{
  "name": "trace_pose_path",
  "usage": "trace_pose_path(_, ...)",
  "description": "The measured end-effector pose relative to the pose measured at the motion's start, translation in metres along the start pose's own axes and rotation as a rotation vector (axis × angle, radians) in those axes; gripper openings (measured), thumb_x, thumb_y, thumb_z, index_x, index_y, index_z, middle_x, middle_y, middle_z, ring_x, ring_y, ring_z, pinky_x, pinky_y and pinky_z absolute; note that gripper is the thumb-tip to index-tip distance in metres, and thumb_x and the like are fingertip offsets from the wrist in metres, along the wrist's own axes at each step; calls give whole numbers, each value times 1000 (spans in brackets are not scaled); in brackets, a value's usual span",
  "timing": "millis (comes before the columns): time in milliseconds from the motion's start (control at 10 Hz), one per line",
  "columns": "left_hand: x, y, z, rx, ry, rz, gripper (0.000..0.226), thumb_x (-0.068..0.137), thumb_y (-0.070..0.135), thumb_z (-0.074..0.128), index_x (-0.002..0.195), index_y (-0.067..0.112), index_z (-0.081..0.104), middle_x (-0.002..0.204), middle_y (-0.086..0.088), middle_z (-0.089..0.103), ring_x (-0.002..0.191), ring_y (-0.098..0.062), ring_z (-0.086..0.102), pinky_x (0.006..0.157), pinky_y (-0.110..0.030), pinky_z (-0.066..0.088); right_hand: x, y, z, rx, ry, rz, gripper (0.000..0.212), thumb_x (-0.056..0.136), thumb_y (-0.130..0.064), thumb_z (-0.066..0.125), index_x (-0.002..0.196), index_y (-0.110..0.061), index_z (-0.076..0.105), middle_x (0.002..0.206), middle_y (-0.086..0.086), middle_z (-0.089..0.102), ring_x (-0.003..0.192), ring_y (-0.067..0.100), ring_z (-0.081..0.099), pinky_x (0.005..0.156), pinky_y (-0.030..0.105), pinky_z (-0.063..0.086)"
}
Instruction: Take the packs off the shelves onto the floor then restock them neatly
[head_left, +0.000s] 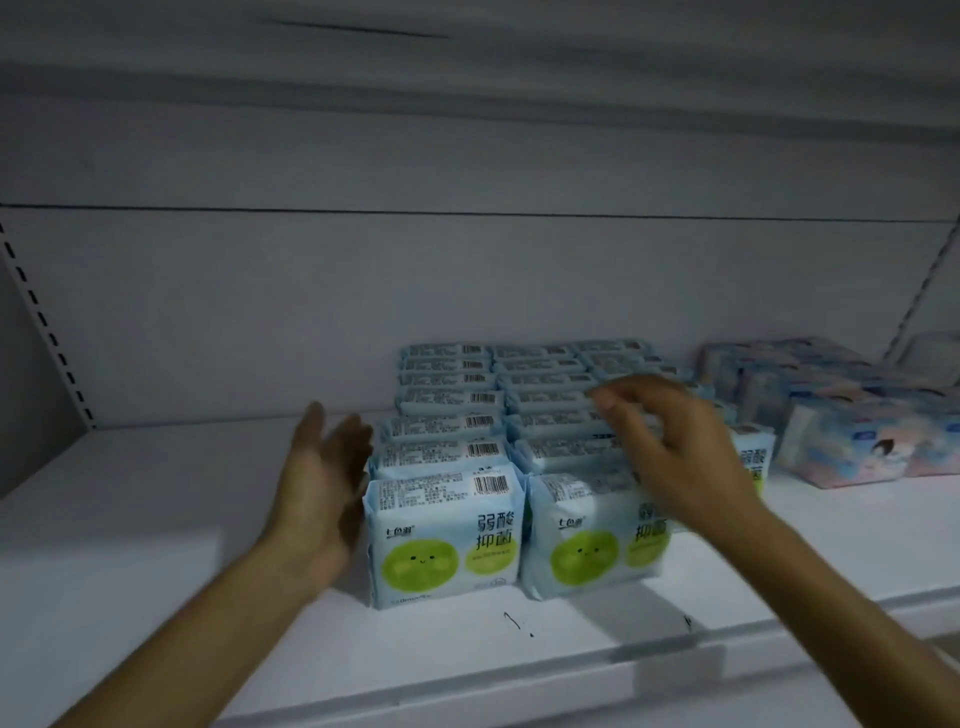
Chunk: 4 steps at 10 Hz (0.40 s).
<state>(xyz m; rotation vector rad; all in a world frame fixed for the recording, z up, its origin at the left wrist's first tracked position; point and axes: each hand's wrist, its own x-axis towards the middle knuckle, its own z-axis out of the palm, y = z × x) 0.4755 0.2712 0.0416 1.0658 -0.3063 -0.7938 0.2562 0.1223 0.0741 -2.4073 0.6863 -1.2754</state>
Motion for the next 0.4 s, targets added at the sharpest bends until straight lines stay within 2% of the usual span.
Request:
trace_pose_path(100,-28,-17,23,27,-33,-30,50,100,52,27,101,22,66,93,-7,75,77,-23,73,72,-37,55,-25,1,14,-231,13,-141,36,96,-44,42,97,-22,70,95,-9,67,84,12,60,72,27,44)
trace_pose_path(200,-38,-15,50,2,47,-21,47,101,52,26,94,24,63,77,-4,75,63,-21,71,66,-35,52,-29,5,30,-427,29,-234,36,95,-38,40,85,-22,70,83,-5,70,75,20,63,69,31,42)
trace_pose_path(300,-38,-13,54,5,115,14,45,101,51,26,92,23,59,74,-3,73,57,-18,69,62,-31,51,-21,5,29,-410,7,-202,38,94,-38,39,84,-21,71,82,-2,71,75,23,65,70,31,44)
trace_pose_path(400,-46,-10,55,65,220,103,39,102,49,26,106,19,50,84,-2,62,52,-13,66,49,-22,51,-30,1,2,-289,6,-195,38,93,-41,42,99,-17,71,93,3,71,85,27,64,76,35,47)
